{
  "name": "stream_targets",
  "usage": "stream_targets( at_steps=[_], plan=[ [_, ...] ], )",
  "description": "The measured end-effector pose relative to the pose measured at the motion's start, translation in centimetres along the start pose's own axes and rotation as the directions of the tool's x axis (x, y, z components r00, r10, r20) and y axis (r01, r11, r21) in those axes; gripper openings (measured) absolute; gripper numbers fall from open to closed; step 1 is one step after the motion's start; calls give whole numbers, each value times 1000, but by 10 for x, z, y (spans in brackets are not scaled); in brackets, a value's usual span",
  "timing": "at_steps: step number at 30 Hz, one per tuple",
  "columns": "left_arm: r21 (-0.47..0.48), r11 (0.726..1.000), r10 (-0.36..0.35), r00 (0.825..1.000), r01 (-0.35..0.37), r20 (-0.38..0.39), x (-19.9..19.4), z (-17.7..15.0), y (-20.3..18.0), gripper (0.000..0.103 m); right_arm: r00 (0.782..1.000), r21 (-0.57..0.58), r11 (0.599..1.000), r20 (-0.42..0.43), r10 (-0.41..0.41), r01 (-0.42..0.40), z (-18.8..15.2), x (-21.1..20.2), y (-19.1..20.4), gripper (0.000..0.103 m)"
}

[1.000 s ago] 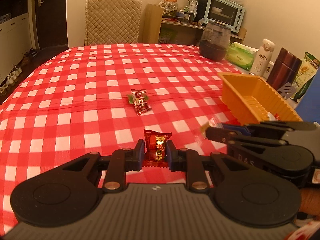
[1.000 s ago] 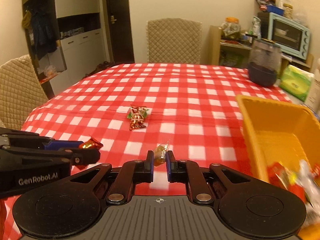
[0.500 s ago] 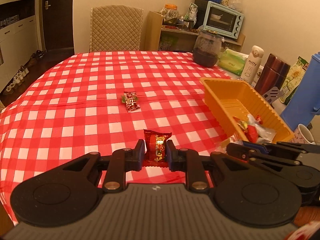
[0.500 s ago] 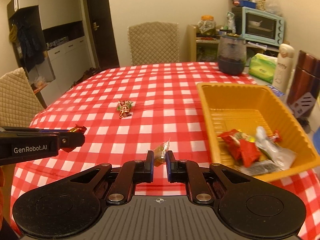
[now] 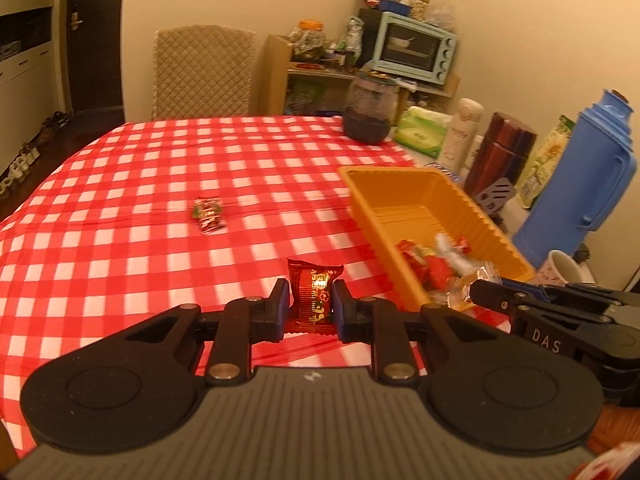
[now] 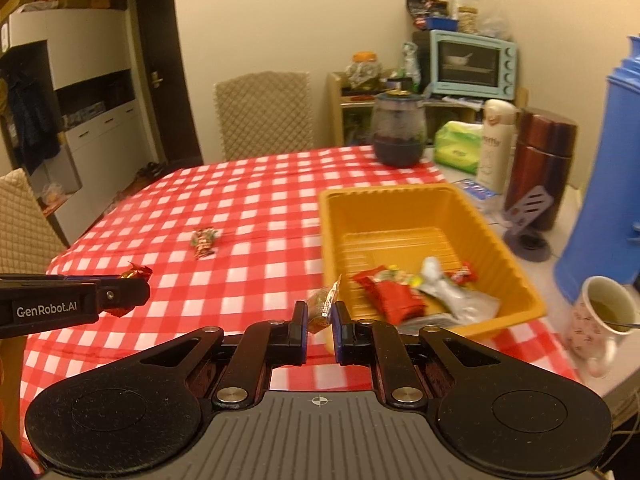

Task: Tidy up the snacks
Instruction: 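Carry the red candy with the left gripper while the right carries the clear candy over the tray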

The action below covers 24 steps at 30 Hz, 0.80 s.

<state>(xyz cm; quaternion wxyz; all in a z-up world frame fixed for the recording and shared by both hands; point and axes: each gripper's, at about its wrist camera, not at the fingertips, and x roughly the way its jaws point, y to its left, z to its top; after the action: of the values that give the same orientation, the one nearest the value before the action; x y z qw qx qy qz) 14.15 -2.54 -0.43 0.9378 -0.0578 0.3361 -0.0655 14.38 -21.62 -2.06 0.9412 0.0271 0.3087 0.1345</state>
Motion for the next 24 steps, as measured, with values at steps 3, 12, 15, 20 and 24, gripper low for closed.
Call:
stream_targets(
  at_steps=[3,12,15,20,24],
  plan=[
    [9,1000,-28,1000,28,3,0,4,-15,20,1000,15,1000,11,-24,24,1,-11,-12,12],
    [38,994,-107,994,107,1,10,18,-63,20,996,60,995,33,-83,81,6,-31,-50,12],
    [51,991,-128,992,128,-1,14,22,-76,20,994,72,993,36,-98,96,8,-35,-61,12],
    [70,986,-151,988,152,-9,21,25,-95,20,992,87,989,40,-119,115,13,-36,-77,13],
    [85,983,-163,986,164,-18,29,29,-106,20,991,98,987,40,-131,127,16,-34,-88,13]
  ],
)
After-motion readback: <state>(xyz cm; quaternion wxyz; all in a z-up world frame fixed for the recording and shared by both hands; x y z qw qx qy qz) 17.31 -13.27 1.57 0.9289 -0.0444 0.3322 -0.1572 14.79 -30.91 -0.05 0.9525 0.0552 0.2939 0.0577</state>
